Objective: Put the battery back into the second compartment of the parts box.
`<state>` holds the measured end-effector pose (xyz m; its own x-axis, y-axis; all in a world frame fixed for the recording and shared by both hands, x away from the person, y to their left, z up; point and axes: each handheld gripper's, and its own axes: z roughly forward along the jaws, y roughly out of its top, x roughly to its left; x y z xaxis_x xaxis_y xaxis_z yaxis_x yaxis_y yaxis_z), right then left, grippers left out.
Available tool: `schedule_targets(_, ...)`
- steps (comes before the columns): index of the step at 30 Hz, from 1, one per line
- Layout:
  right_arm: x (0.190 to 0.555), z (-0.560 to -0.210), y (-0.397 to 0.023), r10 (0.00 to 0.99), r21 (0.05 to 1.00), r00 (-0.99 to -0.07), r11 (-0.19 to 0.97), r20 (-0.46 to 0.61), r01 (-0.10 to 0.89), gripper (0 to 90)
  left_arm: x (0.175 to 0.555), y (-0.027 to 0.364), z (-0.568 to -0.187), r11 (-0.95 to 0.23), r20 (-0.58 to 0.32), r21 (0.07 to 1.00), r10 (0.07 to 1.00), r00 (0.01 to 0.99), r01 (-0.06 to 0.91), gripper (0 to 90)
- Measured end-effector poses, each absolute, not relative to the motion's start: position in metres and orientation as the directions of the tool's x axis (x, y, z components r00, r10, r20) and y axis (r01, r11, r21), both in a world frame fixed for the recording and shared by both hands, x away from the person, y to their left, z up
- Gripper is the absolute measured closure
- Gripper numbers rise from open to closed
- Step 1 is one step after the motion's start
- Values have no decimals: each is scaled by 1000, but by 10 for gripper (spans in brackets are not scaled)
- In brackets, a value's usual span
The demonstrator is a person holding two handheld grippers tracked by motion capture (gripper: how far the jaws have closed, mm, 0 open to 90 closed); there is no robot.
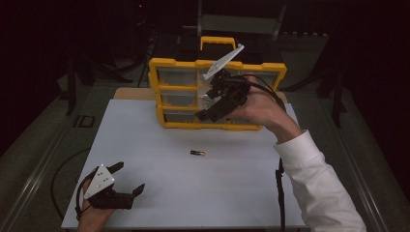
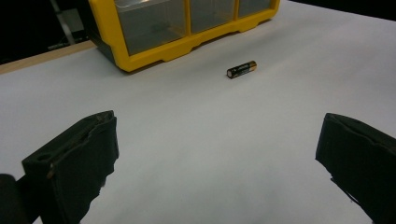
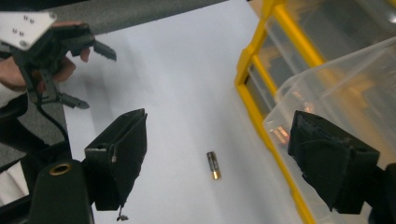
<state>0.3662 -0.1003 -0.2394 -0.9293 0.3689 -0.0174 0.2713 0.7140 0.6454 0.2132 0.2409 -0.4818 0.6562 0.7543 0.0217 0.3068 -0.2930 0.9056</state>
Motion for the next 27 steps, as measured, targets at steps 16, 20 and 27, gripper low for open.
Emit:
schedule_targets(16,368,-291,-95,362,593,-932,753,-11,286,201,213,241,-482,-295,23,905,754,657,307,2)
schedule_targets(20,367,-302,-92,359,587,-933,758,-10,285,197,213,241,-482,-295,23,905,754,657,306,2)
schedule_targets(27,363,-318,-88,348,576,-937,768,-9,280,197,213,242,-482,-292,22,906,755,655,306,2)
